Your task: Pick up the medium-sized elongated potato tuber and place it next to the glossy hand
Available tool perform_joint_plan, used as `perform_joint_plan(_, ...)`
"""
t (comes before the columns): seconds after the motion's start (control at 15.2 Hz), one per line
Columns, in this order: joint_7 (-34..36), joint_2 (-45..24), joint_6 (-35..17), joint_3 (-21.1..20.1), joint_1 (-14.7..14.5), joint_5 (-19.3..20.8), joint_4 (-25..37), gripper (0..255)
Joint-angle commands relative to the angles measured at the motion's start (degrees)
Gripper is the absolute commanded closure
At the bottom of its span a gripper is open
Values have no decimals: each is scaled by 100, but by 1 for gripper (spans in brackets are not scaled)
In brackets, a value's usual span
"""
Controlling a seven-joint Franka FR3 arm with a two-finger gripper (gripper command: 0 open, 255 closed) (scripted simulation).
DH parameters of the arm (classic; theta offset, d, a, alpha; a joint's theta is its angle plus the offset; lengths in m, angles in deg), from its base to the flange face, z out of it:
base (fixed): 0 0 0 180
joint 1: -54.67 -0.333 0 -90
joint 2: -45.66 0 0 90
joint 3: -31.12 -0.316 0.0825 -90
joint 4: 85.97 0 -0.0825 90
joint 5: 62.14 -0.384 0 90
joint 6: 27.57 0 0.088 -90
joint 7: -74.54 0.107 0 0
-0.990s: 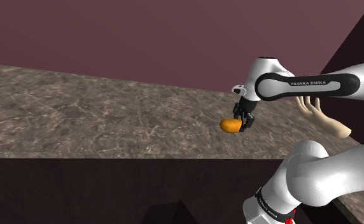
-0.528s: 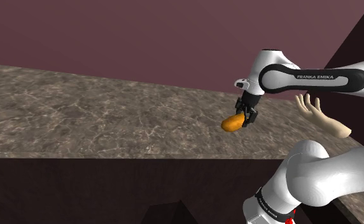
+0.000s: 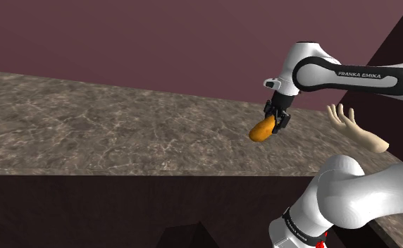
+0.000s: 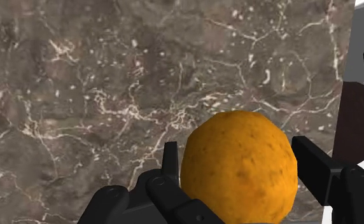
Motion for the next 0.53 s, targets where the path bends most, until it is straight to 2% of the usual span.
perform_joint_plan(0.0,-28,7,171,-36,-12,-38,166,255)
perform_joint_plan(0.46,-63,27,701,-190,-60,-173,674,255)
